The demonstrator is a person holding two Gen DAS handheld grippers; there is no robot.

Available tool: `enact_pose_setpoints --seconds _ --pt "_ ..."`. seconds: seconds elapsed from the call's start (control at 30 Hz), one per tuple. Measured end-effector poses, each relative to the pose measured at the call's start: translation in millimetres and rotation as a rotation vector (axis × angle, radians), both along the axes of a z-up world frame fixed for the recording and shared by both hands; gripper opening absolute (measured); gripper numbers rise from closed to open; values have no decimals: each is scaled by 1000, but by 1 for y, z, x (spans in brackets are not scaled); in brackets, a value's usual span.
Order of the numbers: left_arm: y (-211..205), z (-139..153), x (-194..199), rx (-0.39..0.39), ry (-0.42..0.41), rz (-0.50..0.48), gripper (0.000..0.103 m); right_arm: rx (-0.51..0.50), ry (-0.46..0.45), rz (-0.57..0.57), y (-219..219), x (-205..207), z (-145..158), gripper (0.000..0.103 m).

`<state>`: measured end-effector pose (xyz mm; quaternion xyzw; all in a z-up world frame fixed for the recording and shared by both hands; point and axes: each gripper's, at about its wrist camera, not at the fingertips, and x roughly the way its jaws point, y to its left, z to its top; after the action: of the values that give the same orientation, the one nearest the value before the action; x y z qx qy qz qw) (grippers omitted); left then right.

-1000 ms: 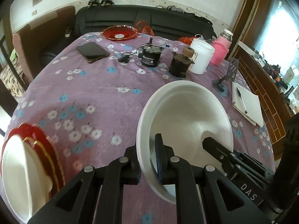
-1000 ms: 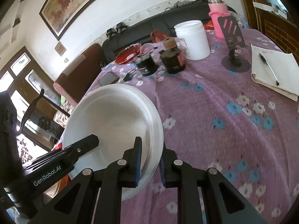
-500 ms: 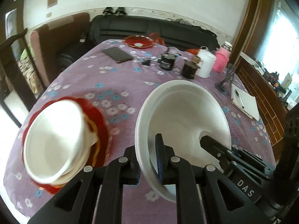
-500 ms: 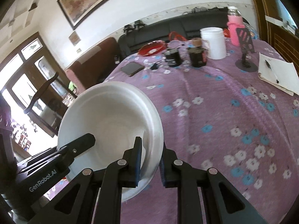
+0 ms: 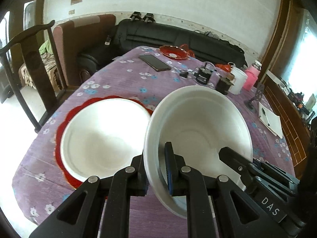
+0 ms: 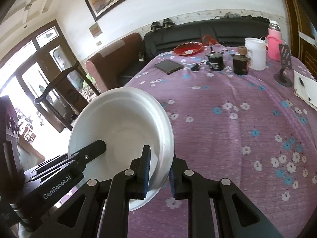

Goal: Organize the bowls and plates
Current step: 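Lift the small white bowl with both grippers and carry it over the stack, then lower the small white bowl into the large white bowl and open both grippers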

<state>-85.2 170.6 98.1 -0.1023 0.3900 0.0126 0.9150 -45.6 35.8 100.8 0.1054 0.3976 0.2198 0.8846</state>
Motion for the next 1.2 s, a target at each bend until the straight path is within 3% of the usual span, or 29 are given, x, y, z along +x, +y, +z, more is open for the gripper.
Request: enact_pose_setpoints --seconds 0.5,1.2 --pt "51 9 -10 21 -50 97 13 -37 -15 74 60 12 8 19" --pt "103 -3 10 47 -22 191 16 -87 2 151 128 39 5 19"
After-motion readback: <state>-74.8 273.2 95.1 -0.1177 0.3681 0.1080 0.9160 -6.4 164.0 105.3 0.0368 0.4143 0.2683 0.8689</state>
